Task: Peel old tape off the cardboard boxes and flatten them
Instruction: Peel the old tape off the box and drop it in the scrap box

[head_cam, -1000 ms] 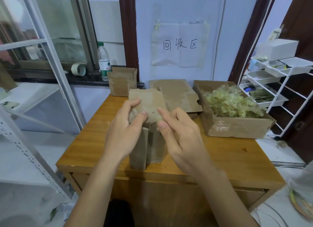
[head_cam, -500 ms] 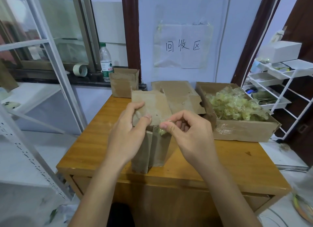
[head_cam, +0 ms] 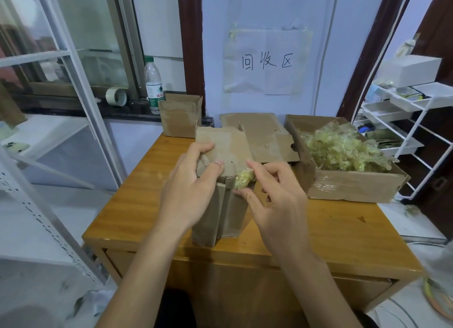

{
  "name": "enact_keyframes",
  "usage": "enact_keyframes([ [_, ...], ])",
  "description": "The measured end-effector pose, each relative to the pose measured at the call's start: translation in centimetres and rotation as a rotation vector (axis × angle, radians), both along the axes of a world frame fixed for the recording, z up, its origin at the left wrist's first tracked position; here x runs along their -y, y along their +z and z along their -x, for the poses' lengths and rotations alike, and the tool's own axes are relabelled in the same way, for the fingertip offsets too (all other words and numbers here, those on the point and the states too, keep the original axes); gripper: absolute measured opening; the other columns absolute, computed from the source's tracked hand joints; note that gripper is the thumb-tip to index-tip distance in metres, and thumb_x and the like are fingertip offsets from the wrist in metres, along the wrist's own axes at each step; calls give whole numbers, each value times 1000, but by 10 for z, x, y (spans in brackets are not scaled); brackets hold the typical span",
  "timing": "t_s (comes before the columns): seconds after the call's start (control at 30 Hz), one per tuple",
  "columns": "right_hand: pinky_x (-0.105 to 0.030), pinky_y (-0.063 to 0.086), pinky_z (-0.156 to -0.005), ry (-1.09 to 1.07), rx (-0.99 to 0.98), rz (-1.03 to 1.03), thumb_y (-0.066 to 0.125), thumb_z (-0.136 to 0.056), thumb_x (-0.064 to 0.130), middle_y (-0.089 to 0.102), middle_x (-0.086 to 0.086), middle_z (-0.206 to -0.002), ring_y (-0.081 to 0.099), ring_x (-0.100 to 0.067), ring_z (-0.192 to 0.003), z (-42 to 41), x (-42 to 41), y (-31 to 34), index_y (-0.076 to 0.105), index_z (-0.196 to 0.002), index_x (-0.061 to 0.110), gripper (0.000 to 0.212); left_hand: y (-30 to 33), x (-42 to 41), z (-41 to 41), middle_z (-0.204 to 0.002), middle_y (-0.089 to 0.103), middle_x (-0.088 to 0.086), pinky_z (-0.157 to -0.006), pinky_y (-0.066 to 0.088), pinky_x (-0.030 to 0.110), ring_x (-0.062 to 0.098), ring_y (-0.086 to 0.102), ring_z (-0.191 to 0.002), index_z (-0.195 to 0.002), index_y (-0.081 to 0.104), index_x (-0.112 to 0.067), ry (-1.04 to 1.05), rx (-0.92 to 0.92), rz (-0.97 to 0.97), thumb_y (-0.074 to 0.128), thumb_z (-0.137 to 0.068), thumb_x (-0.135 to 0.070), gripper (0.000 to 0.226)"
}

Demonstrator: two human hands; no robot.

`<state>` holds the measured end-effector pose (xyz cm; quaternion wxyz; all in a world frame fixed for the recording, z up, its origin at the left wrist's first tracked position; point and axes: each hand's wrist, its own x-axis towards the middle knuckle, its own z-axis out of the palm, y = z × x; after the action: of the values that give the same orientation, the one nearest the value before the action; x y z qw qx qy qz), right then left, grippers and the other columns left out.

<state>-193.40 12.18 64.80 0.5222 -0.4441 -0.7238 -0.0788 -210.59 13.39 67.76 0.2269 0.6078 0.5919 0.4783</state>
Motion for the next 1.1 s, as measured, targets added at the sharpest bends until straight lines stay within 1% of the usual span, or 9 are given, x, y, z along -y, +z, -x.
enact_keyframes([
  [0.07, -18, 44, -84, -53, 15, -1, 81, -89, 9, 58, -3, -108, 50, -14, -98, 1, -1, -5, 68, -128, 3, 42, 0, 0, -1, -132, 59, -23, -102, 49, 52, 10, 57, -119, -128, 50, -56, 4, -4, -1, 45, -88, -65, 41],
  [0.17, -14, 37, -92, -80, -56, -6, 65, -96, 3, 58, -6, -119, 47, -15, -108, 6, -3, -12, 67, -126, 2, 31, 1, 0, -3, -134, 58, -24, -104, 47, 51, 9, 56, -120, -128, 49, -56, -2, -17, 13, 45, -88, -65, 41],
  [0.37, -13, 45, -87, 52, -339, 77, 54, -105, 5, 62, -1, -115, 58, -5, -105, 14, -4, -6, 69, -119, 0, 20, 4, -2, -2, -134, 57, -25, -107, 43, 54, 10, 55, -121, -125, 50, -58, 2, -53, 27, 44, -87, -64, 39],
  [0.53, -41, 56, -77, 185, -544, 304, 48, -110, 22, 69, -2, -97, 66, -20, -93, 9, -2, -3, 68, -108, 15, 22, 3, -1, 0, -139, 55, -24, -111, 41, 57, 8, 51, -124, -125, 48, -58, 10, -43, 29, 45, -88, -64, 38],
  [0.63, -24, 60, -84, 288, -844, 473, 47, -109, 22, 78, 10, -101, 73, -9, -102, 9, 2, 3, 69, -106, 26, 22, 4, -1, -1, -138, 55, -24, -108, 43, 54, 7, 51, -122, -128, 49, -56, 5, -40, 34, 45, -89, -63, 40],
  [0.7, -19, 59, -86, 320, -939, 508, 49, -108, 19, 78, 13, -100, 73, -4, -103, 6, 1, 7, 69, -103, 24, 21, 4, -1, -2, -137, 55, -23, -108, 43, 54, 8, 51, -122, -128, 49, -57, 5, -46, 38, 45, -89, -64, 39],
  [0.8, -23, 60, -86, 346, -1000, 525, 51, -108, 19, 78, 2, -96, 74, -9, -102, 4, -2, 7, 72, -103, 14, 22, 3, 0, -1, -138, 56, -22, -108, 43, 56, 11, 53, -124, -127, 48, -59, 5, -43, 42, 44, -88, -66, 39],
  [0.9, -27, 62, -86, 331, -1051, 541, 51, -108, 20, 74, 5, -85, 74, -12, -96, 3, -8, 5, 72, -100, 8, 26, 4, 1, -3, -138, 56, -21, -109, 42, 57, 12, 53, -125, -128, 48, -58, 2, -35, 39, 43, -88, -66, 41],
  [1.1, -34, 64, -84, 274, -1102, 545, 50, -109, 24, 75, -9, -98, 76, -13, -93, 7, -10, 4, 71, -105, 10, 26, 3, 4, -2, -138, 55, -25, -108, 44, 54, 11, 51, -126, -127, 50, -56, -9, 9, 26, 46, -88, -63, 41],
])
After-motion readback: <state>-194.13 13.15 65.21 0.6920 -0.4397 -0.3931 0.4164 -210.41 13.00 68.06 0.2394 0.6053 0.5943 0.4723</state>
